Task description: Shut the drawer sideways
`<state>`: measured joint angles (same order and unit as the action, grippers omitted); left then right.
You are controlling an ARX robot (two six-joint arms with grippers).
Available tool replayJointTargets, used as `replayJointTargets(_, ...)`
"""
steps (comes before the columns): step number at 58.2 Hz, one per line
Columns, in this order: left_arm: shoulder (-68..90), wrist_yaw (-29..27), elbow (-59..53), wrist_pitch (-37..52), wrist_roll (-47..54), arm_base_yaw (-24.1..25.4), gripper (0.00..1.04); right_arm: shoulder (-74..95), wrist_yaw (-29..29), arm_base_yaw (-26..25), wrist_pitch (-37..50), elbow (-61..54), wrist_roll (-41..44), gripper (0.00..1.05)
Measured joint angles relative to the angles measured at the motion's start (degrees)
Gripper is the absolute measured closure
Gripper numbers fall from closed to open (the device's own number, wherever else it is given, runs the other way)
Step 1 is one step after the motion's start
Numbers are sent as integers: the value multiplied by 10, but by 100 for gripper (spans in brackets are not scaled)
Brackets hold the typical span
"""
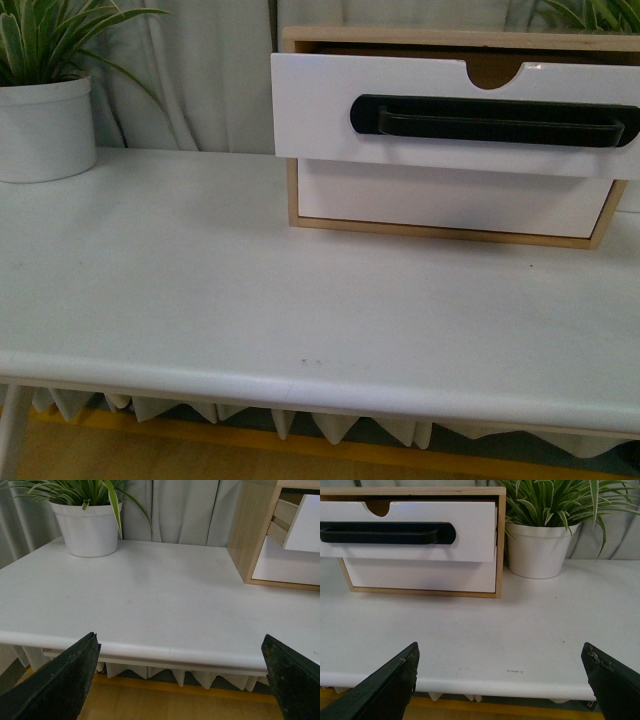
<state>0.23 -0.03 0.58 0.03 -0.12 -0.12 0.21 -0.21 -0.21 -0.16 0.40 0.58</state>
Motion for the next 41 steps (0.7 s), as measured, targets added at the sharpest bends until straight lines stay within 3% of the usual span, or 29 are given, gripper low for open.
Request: replayJointTargets(41,0,0,0,0,0,0,6,0,0,0,0,0,0,9)
